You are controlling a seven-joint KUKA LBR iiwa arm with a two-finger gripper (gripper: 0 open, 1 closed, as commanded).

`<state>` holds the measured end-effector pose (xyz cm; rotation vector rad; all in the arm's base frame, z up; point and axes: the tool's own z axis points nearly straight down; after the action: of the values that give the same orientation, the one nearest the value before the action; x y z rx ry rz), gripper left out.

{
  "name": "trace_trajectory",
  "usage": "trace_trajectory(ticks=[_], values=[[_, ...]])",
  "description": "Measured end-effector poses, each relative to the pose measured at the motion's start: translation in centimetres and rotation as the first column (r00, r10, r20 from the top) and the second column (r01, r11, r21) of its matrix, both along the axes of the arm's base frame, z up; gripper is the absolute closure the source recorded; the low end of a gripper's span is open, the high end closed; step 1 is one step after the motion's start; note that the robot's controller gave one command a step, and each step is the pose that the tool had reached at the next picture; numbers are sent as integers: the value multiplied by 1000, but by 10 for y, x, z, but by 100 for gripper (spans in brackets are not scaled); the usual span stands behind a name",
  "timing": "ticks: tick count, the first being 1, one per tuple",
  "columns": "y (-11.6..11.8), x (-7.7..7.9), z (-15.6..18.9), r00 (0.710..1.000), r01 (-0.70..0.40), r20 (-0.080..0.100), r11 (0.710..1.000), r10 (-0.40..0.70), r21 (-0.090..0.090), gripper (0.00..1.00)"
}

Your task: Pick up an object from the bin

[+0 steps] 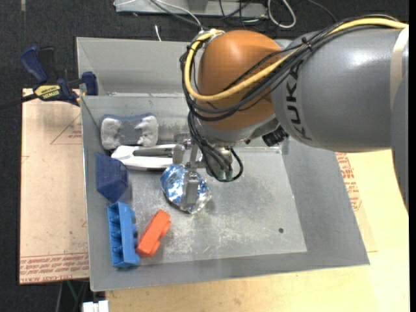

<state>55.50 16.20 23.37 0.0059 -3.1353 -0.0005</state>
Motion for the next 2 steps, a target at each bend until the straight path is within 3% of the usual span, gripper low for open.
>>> trace_trajectory(ticks=[1, 2], values=[[-1, 2, 4, 1000, 4, 9, 1000, -4, 1, 0], [-58, 38, -133, 999, 43, 12, 999, -43, 3, 0]])
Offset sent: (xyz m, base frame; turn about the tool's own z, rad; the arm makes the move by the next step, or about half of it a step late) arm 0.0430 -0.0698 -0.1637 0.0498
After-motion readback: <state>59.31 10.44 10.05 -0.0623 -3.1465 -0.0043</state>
